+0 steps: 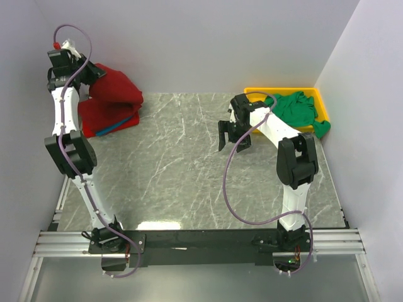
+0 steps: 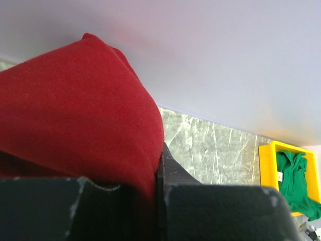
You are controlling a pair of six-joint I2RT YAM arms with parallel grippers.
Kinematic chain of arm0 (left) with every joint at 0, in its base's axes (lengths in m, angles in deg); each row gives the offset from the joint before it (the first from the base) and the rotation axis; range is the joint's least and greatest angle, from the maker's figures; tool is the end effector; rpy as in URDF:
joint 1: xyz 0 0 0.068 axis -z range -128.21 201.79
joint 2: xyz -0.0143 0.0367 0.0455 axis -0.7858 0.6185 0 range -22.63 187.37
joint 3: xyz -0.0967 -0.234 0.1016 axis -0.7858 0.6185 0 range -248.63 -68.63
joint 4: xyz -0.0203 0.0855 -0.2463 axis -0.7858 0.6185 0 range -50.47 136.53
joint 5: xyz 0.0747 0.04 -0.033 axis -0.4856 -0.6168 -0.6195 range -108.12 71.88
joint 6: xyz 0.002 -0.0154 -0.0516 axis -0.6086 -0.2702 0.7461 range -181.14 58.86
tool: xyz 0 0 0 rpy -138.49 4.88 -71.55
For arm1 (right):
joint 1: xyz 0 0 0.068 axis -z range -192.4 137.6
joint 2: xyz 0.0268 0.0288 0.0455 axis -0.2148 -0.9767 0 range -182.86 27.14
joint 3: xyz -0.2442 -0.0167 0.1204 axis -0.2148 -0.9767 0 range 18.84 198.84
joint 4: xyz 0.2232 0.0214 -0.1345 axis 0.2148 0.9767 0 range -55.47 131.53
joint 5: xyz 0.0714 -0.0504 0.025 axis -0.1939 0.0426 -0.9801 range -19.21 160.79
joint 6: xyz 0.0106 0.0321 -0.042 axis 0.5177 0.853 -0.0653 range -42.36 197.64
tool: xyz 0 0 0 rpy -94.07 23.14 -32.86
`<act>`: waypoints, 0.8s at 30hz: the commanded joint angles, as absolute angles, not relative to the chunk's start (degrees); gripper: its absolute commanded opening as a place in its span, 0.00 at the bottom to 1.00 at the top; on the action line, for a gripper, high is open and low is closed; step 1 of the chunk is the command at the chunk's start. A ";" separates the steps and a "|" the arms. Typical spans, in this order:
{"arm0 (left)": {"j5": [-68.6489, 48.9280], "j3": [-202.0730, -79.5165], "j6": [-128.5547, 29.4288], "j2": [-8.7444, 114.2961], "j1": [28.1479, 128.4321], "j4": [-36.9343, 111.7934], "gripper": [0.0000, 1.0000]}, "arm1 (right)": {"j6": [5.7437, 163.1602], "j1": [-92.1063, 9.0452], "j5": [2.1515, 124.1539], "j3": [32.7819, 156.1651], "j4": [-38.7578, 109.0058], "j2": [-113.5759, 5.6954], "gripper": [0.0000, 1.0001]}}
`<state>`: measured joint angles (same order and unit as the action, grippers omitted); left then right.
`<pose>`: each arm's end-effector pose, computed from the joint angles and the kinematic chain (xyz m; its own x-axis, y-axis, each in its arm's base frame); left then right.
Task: Fold and stack the t-shirts
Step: Neatly place the folded tshirt to the corner
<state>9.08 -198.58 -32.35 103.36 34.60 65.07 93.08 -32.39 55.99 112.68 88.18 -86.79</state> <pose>0.4955 0.1363 0.3651 -0.3769 -0.5650 -0.7340 -0.0437 0.8024 -0.5952 0.3804 0.1481 0.2229 -0.9755 -0.0809 -0.2045 -0.1431 0.9396 0.3109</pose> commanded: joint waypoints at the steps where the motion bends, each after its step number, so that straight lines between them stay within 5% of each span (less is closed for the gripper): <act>1: 10.97 -195.90 -31.87 97.52 33.86 61.24 0.00 | 92.14 -32.00 55.24 114.82 88.41 -86.94 0.88; 9: 5.97 -184.48 -34.68 93.74 32.37 61.42 0.00 | 92.05 -31.92 54.80 114.73 88.58 -87.20 0.88; 22: -5.20 -184.11 -37.76 97.25 30.08 68.18 0.01 | 92.05 -32.00 53.66 113.67 87.97 -86.85 0.88; 23: -6.33 -184.20 -37.76 97.51 29.99 68.97 0.05 | 92.05 -31.92 53.66 113.76 88.05 -86.77 0.88; 24: -7.13 -184.03 -37.85 97.60 30.08 70.46 0.28 | 92.05 -32.00 53.66 113.85 88.05 -86.77 0.88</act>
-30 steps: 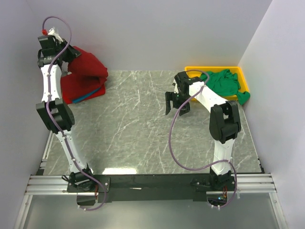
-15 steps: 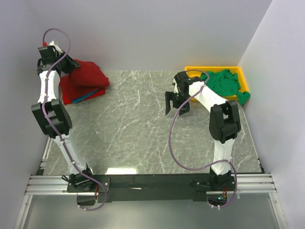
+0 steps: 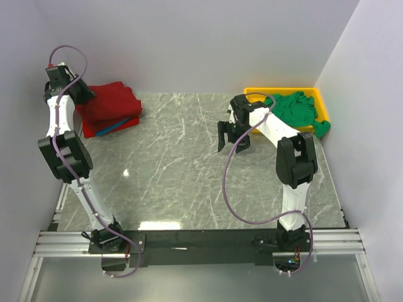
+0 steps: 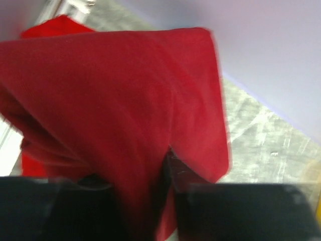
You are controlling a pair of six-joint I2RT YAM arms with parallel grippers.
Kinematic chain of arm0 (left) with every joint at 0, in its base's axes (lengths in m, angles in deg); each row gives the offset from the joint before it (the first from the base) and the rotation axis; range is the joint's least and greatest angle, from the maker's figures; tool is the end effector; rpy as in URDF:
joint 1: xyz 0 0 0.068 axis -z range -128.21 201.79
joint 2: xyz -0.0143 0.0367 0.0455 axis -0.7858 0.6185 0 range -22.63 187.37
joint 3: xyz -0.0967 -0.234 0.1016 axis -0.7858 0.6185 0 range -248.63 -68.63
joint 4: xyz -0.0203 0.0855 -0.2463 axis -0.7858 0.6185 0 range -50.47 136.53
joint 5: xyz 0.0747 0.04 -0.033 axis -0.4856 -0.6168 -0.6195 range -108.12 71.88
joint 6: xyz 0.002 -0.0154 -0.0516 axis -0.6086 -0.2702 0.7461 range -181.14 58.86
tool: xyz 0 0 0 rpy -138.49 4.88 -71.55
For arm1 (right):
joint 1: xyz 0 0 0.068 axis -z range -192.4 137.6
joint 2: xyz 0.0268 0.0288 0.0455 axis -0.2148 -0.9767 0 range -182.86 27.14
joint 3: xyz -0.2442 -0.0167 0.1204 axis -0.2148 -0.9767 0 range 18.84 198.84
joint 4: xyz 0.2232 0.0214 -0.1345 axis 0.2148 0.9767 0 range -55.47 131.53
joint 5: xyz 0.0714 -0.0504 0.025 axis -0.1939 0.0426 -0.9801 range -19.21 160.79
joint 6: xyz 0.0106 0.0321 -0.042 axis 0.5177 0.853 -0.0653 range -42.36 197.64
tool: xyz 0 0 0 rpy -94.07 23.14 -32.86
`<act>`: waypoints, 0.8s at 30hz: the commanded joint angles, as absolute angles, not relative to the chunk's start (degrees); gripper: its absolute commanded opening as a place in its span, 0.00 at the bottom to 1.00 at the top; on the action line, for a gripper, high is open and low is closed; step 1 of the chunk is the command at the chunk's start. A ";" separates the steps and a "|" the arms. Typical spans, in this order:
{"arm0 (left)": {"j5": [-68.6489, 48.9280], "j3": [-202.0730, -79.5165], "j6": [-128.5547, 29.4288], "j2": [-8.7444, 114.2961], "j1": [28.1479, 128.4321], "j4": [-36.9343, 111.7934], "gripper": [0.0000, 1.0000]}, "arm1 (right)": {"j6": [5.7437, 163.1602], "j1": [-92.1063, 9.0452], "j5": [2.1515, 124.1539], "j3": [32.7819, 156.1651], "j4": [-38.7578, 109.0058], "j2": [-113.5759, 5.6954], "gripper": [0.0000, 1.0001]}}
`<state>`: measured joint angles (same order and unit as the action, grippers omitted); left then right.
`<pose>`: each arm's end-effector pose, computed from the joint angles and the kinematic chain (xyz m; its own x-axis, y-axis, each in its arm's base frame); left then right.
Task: Fold and stack the t-shirts
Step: Neatly place the folded tshirt to the corner, then reset both grippers
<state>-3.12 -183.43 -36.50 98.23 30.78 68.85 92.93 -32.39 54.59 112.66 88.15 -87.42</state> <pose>0.4642 0.1685 0.3113 -0.4289 -0.5962 -0.6786 -0.3611 0.8018 -0.4762 0.3812 0.1493 0.2187 -0.9782 -0.0863 -0.1891 -0.1461 0.9325 0.3303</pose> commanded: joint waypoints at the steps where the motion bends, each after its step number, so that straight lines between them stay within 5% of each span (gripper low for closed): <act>1: -9.31 -183.24 -37.94 97.34 30.08 70.91 0.52 | 92.14 -31.92 53.83 114.02 88.05 -86.59 0.88; 2: -10.90 -183.24 -37.85 96.91 29.99 71.17 0.53 | 92.23 -32.00 53.92 114.02 87.97 -86.42 0.88; 3: -12.31 -181.49 -37.85 96.29 30.08 71.35 0.71 | 92.31 -31.92 54.01 114.02 87.88 -86.15 0.88; 5: -15.64 -178.42 -37.94 93.66 29.99 70.91 0.90 | 92.32 -31.92 54.71 113.94 87.44 -85.19 0.88; 7: -16.45 -176.13 -37.85 91.46 30.08 69.69 0.98 | 92.31 -32.00 55.41 113.85 87.09 -84.57 0.89; 18: -23.47 -160.58 -34.18 76.26 38.60 65.56 0.99 | 93.28 -30.77 59.54 109.81 81.56 -77.28 0.89; 24: -29.80 -148.71 -28.19 65.28 53.24 62.13 0.99 | 93.81 -29.98 61.04 104.01 76.99 -70.79 0.88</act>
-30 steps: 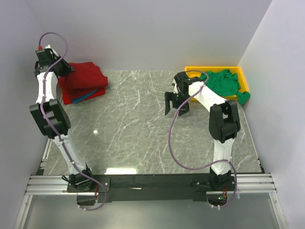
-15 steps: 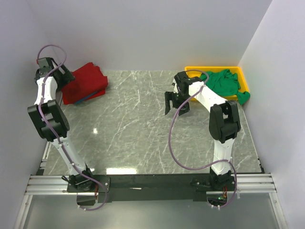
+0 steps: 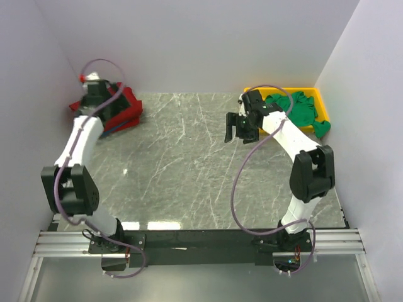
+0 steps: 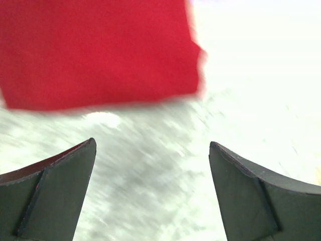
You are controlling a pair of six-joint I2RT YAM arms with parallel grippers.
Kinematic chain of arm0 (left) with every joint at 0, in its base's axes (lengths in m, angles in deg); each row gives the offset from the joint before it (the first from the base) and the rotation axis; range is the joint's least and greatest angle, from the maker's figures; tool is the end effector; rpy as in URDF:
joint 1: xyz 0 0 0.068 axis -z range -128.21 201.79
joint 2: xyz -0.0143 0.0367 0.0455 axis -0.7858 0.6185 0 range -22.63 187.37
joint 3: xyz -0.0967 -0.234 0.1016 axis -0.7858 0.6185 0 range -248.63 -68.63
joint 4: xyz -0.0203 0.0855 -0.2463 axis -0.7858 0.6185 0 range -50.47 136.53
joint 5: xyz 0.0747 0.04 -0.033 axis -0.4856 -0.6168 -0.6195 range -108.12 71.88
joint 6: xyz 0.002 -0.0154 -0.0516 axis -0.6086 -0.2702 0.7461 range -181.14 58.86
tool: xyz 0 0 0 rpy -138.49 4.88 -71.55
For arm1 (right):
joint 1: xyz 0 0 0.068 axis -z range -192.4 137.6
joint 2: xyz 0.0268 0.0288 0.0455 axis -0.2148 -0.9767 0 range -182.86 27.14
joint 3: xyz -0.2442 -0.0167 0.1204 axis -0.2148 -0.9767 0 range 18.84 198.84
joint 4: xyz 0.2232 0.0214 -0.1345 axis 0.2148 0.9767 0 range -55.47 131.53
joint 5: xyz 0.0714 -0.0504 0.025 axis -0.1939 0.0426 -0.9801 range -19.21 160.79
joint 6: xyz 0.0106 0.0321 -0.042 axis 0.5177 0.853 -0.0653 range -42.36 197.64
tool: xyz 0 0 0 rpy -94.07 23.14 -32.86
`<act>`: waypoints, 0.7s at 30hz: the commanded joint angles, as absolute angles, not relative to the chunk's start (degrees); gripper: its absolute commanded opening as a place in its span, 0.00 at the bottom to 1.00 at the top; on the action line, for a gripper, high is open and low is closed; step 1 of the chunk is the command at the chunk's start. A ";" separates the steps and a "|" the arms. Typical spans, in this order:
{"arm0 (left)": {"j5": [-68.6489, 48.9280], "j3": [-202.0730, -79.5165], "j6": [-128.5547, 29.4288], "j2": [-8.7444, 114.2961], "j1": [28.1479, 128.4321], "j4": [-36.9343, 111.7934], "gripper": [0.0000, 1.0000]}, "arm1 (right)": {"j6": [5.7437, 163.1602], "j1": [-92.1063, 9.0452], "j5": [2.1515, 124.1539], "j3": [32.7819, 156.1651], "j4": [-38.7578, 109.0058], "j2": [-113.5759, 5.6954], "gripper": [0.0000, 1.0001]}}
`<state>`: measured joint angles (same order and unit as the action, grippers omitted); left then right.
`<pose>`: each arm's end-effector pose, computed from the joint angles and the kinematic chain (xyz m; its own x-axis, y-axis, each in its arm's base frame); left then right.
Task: Fold and stack the t-shirts
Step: Reset both grippers
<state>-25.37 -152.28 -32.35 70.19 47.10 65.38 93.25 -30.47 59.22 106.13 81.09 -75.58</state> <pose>0.3724 0.0351 0.3347 -0.4124 -0.5133 -0.7526 -0.4368 0.8364 -0.3310 0.3603 0.1251 0.2675 -0.9143 -0.0209 -0.4046 -0.1530 0.9426 0.2969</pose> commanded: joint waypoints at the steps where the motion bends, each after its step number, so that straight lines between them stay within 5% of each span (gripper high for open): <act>1: -30.51 -147.21 -27.23 64.04 55.20 61.77 0.99 | 93.81 -29.98 61.30 103.22 76.28 -69.99 0.88; 11: -34.82 -128.49 -22.38 53.14 79.02 54.75 0.99 | 93.55 -29.89 65.34 93.65 68.81 -60.58 0.88; 21: -33.32 -122.42 -23.52 47.69 84.31 50.26 1.00 | 94.42 -29.89 69.38 83.36 64.68 -50.21 0.88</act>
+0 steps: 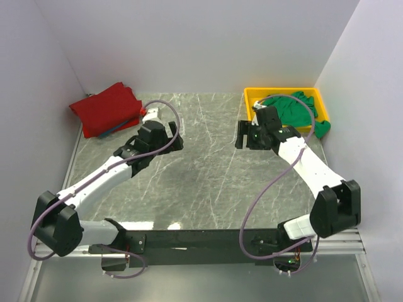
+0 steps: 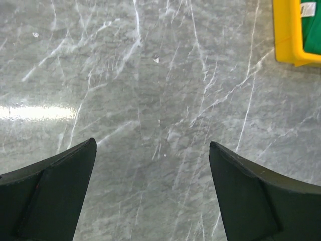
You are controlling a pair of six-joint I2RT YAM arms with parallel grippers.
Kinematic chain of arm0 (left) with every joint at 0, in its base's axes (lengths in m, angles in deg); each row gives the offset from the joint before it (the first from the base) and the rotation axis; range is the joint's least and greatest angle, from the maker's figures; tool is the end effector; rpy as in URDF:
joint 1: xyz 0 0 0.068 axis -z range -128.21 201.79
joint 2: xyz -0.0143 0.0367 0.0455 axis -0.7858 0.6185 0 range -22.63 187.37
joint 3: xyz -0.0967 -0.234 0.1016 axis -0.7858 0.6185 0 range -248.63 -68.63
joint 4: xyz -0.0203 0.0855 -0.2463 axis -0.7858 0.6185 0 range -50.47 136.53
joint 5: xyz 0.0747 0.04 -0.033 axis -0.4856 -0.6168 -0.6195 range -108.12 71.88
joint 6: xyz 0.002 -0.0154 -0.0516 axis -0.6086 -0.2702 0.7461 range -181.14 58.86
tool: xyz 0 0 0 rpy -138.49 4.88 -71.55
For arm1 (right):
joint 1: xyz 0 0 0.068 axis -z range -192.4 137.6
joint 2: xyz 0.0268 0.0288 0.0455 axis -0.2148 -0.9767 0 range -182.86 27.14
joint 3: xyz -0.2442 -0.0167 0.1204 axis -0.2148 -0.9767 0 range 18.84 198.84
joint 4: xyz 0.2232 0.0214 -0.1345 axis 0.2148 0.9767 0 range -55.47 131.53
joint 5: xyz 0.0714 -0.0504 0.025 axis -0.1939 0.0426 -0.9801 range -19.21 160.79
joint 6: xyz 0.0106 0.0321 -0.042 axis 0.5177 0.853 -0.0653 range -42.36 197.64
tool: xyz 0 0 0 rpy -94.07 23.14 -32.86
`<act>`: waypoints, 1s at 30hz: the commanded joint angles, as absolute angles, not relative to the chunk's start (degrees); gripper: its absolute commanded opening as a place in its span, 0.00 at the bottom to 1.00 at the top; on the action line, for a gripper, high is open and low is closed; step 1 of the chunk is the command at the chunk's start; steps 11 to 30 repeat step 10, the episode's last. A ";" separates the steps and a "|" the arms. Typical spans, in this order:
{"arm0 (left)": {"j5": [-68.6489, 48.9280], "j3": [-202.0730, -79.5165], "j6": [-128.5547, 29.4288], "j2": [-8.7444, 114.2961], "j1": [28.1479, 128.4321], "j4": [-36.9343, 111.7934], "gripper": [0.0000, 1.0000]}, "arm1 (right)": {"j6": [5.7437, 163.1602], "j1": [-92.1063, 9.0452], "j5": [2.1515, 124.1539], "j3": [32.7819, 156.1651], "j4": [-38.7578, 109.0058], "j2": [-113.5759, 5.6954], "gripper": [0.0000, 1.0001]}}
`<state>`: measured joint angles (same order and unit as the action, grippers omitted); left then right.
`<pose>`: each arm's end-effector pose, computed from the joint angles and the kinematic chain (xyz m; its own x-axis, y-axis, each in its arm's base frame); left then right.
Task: Fold and stack the t-shirts
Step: Reset both grippers
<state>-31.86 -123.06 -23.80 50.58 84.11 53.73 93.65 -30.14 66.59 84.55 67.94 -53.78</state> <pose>0.2463 -0.1458 0.2851 -0.5785 -0.3313 -0.7454 0.0000 0.9138 -0.4061 0.2877 0.0948 0.2856 -0.7835 0.0382 -0.6202 -0.1392 0.9619 0.2352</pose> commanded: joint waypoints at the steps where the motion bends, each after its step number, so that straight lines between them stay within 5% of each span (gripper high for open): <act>1: -33.85 -121.72 -23.96 47.25 84.40 50.26 0.99 | 94.60 -29.81 69.65 82.31 64.68 -49.68 0.88; 30: -36.14 -120.48 -24.93 43.46 84.31 51.31 0.99 | 96.80 -29.89 70.71 80.19 66.17 -47.13 0.88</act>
